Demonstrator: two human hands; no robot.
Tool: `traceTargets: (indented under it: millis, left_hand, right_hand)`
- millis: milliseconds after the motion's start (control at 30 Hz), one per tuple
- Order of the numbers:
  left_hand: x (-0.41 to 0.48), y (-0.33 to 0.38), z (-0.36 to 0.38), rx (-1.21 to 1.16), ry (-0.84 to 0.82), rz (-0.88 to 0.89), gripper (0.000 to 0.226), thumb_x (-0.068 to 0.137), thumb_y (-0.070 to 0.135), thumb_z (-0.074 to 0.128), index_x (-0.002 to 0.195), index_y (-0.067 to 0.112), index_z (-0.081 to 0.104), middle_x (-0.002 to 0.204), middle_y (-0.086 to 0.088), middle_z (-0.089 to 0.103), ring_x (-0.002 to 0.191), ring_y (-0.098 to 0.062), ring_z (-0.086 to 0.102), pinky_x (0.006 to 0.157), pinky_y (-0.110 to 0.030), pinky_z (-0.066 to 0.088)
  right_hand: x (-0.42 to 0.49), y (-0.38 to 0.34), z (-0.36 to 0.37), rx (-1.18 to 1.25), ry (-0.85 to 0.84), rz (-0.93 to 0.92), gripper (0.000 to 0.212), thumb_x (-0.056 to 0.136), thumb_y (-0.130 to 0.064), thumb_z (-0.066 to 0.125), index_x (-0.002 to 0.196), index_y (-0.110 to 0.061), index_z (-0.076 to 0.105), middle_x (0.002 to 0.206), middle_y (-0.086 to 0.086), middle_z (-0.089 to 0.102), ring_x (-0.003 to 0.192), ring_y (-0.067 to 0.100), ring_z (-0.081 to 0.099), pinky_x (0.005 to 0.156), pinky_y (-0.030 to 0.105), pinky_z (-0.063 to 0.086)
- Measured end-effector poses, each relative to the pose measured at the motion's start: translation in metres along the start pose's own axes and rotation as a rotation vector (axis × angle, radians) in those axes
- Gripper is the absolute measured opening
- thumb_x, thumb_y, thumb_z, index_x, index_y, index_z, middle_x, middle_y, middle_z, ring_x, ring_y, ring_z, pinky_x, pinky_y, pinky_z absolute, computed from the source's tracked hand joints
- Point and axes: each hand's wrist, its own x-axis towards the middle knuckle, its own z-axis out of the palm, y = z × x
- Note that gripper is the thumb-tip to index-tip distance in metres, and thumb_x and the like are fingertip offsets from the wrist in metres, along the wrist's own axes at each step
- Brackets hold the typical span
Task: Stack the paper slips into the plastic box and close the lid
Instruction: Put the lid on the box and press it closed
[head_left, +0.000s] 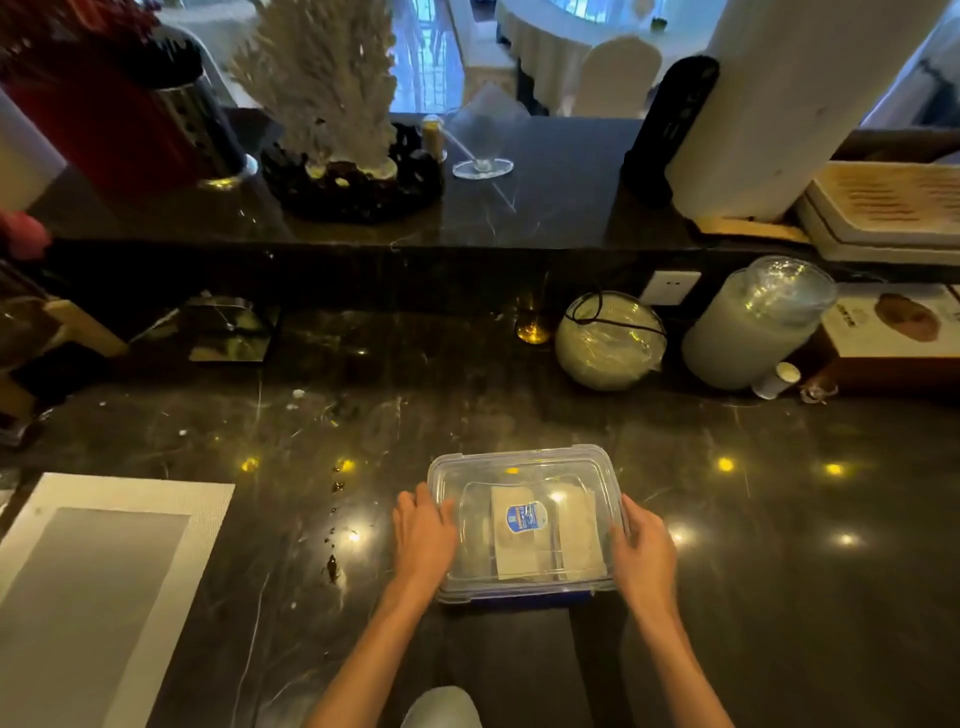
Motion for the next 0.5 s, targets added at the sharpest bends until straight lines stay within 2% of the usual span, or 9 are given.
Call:
traceTargets:
  millis: [167, 300, 500]
  left_hand:
    - [0.007, -0.004, 0.004, -0.003, 0.0, -0.017, 0.039, 0.102, 0.027, 0.045, 0.135, 0.006, 0.05, 0.13, -0.014, 0.043, 0.123, -0.031, 0.045, 0.107, -0.046, 0.041]
    - [0.009, -0.001, 0.007, -0.042, 0.03, 0.02, 0.044, 0.102, 0.025, 0.048, 0.143, 0.013, 0.042, 0.131, -0.011, 0.041, 0.125, -0.028, 0.041, 0.108, -0.047, 0.042]
    - [0.016, -0.004, 0.003, 0.006, 0.025, 0.053, 0.04, 0.102, 0.029, 0.048, 0.14, 0.019, 0.047, 0.127, -0.011, 0.048, 0.122, -0.026, 0.047, 0.103, -0.043, 0.045]
  right_hand:
    - [-0.003, 0.007, 0.003, -0.073, 0.018, 0.082, 0.036, 0.093, -0.011, 0.059, 0.129, -0.015, 0.063, 0.12, 0.009, 0.066, 0.112, 0.026, 0.06, 0.088, 0.032, 0.044]
    - [-0.003, 0.004, 0.002, -0.099, 0.023, 0.135, 0.041, 0.094, -0.011, 0.06, 0.134, -0.018, 0.058, 0.127, 0.007, 0.062, 0.116, 0.025, 0.061, 0.096, 0.038, 0.047]
    - [0.0, 0.001, 0.003, -0.177, 0.037, 0.133, 0.038, 0.093, -0.01, 0.06, 0.13, -0.019, 0.059, 0.121, 0.008, 0.063, 0.111, 0.027, 0.063, 0.094, 0.042, 0.049]
